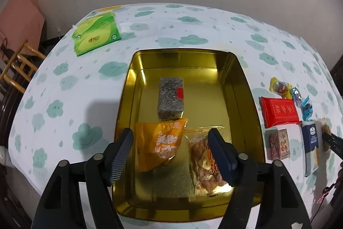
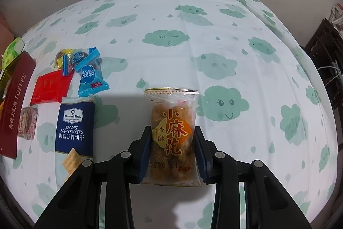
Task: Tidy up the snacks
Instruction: 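Carry the grey block into the tin and release it with the left gripper, then lower the second dough-stick bag into the tin and open the right gripper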
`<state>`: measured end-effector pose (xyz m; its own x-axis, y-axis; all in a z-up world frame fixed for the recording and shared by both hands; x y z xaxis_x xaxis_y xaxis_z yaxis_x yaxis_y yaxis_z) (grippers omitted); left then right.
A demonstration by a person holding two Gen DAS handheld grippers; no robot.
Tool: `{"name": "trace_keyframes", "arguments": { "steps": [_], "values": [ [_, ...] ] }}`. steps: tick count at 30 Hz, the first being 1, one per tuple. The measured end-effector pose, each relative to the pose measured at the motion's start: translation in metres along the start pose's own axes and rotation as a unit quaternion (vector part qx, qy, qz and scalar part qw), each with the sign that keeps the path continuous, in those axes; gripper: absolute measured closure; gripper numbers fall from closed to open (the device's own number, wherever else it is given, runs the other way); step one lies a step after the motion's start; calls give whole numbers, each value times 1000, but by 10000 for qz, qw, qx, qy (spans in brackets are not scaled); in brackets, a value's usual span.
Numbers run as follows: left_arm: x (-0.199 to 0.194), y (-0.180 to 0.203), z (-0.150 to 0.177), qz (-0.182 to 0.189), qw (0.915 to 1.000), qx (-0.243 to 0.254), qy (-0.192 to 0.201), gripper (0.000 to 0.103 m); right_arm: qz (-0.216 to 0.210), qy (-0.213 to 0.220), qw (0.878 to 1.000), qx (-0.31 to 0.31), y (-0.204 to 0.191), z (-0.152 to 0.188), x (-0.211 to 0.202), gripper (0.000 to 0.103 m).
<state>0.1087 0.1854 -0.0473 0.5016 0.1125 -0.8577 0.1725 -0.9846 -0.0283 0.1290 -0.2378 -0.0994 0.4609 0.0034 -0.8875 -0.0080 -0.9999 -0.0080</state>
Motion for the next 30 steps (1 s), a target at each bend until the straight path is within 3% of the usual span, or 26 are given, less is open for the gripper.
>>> {"name": "trace_keyframes", "arguments": {
  "steps": [8,19,24,30],
  "values": [
    [-15,-26,8,64,9981,-591,132,28,-334,516,9978,231,-29,-11,-31,65],
    [-23,-64,26,-122,9942,-1065,109,27,-1728,610,9806,-693,-190,-11,-66,65],
    [-23,-86,34,-266,9922,-1220,67,27,-2049,526,9705,-1157,-255,-1,-69,65],
    [-20,-107,43,-376,9898,-1375,-24,27,-2188,461,9639,-1443,-302,6,-66,65]
  ]
}}
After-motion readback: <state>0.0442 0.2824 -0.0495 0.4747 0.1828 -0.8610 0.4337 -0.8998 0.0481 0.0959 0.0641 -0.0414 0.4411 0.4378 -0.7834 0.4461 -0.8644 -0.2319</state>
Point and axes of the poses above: each gripper's, at about its wrist camera, not at the fingertips, and x roughly the way its jaws point, y to its right, z to its underside, the point moved 6 cm from there along x, roughly the way its jaws point, and after that the axes turned 2 degrees about -z, right-handed, at the moved point
